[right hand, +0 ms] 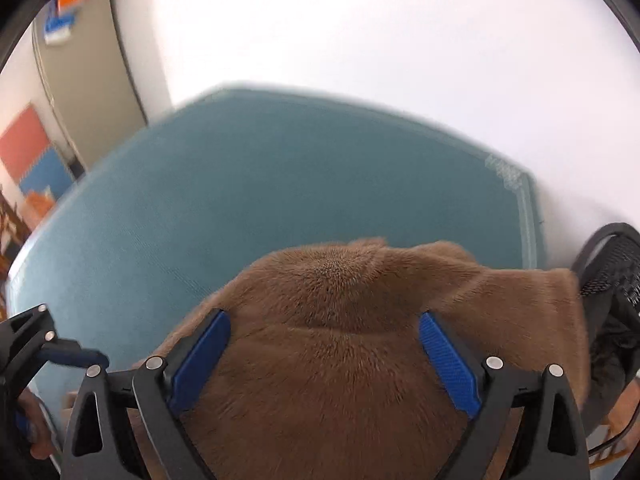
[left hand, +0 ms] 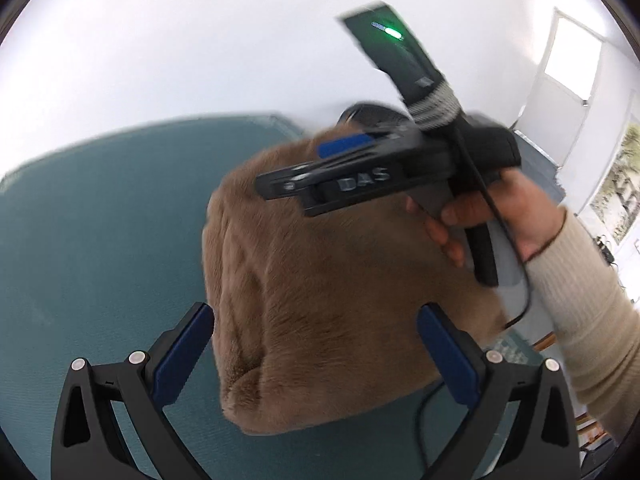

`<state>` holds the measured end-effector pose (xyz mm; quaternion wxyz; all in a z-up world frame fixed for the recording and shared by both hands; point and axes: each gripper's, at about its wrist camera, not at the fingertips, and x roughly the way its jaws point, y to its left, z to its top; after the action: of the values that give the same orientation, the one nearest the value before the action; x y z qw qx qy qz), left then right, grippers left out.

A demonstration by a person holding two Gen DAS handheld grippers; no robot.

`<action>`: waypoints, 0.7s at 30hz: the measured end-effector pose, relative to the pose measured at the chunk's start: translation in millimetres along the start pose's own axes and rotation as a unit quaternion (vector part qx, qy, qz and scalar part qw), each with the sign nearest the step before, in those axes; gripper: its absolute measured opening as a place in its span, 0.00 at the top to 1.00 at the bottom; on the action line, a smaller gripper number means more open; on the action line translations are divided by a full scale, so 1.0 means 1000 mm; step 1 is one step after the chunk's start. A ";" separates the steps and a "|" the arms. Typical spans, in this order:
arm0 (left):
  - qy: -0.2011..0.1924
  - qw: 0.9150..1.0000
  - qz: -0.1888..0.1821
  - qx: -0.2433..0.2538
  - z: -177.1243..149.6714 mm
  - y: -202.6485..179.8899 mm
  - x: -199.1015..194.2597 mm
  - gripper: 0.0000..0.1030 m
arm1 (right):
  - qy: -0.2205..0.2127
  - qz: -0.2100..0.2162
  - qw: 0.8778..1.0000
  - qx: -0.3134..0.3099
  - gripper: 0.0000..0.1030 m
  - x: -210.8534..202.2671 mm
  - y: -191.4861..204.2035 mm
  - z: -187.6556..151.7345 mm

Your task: Fold clothes

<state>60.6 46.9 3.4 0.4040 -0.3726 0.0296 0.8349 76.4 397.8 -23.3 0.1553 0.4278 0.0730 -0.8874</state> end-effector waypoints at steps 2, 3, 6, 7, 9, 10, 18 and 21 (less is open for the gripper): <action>-0.005 1.000 -0.017 0.012 0.002 -0.008 -0.007 0.00 | -0.032 -0.011 0.999 0.034 0.06 -0.030 -0.014 -0.009; -0.006 0.999 -0.028 0.020 0.003 -0.012 -0.009 0.00 | -0.040 -0.018 0.998 0.050 0.06 -0.039 -0.022 -0.013; 0.010 0.998 -0.043 0.040 -0.010 -0.020 -0.009 0.01 | -0.045 -0.031 0.994 0.091 0.06 -0.050 -0.044 -0.029; 0.018 0.998 -0.038 0.045 -0.015 -0.020 -0.004 0.01 | -0.035 -0.029 0.994 0.100 0.06 -0.045 -0.048 -0.035; 0.033 0.998 -0.026 0.050 -0.011 -0.028 0.022 0.01 | -0.015 -0.024 0.993 0.118 0.06 -0.037 -0.056 -0.049; 0.039 0.998 -0.021 0.053 -0.014 -0.024 0.026 0.01 | -0.005 -0.022 0.992 0.126 0.06 -0.033 -0.061 -0.056; 0.041 0.995 0.008 0.093 -0.016 -0.030 0.035 0.01 | 0.035 -0.028 0.992 0.120 0.04 -0.016 -0.048 -0.084; 0.042 0.995 0.012 0.088 -0.015 -0.030 0.031 0.01 | 0.020 -0.045 0.991 0.128 0.04 -0.033 -0.046 -0.091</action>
<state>78.6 82.3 -20.0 0.4238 -0.3698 0.1240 0.8174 146.9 471.3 -54.4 0.0576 0.4579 -0.0191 -0.8869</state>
